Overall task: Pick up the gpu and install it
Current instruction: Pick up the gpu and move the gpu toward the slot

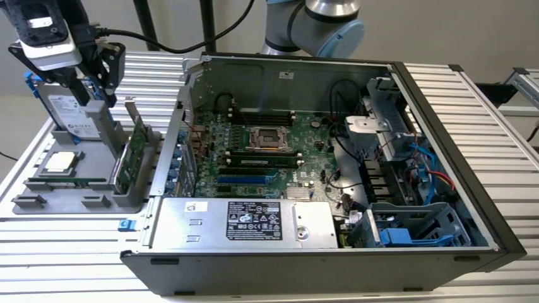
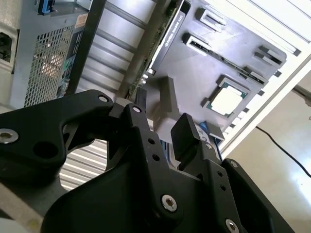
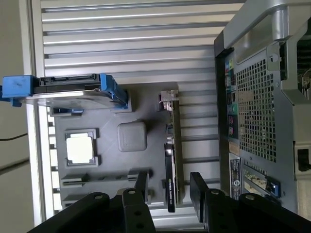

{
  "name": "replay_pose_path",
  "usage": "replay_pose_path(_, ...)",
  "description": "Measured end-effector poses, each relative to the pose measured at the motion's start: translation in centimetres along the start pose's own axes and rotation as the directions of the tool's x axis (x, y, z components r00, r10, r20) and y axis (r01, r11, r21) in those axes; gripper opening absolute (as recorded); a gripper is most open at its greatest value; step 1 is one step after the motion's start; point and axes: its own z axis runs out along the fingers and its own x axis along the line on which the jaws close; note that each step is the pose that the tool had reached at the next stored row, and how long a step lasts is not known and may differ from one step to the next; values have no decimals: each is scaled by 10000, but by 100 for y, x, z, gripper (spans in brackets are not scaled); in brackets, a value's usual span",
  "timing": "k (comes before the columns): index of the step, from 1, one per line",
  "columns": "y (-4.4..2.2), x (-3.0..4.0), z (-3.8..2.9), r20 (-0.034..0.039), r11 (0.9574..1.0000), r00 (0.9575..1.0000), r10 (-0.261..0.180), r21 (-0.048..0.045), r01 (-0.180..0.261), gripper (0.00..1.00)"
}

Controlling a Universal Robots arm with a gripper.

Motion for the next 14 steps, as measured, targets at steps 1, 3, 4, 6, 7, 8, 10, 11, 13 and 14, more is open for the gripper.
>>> replay_pose_path(1,0,-1,5,-1,10000,10000,1,1,-1,100)
replay_pose_path(3,-2,-8,16,-1,10000,10000,-1,0,1,100)
replay_pose_path(4,-2,-11,21,-2,10000,10000,-2,1,2,100)
replay_pose_path(6,-2,-17,31,-1,10000,10000,-1,0,1,100)
replay_pose_path(7,-3,-20,37,1,10000,10000,-1,-1,1,100)
replay_pose_path(8,-3,-22,42,1,10000,10000,-1,-1,1,100)
replay_pose_path(10,-3,-26,50,0,10000,10000,-1,0,1,100)
replay_pose_path(11,-3,-28,53,-1,10000,10000,-1,1,1,100)
replay_pose_path(13,-3,-33,61,-2,10000,10000,-1,1,1,100)
replay_pose_path(14,-3,-34,65,-2,10000,10000,-1,2,1,100)
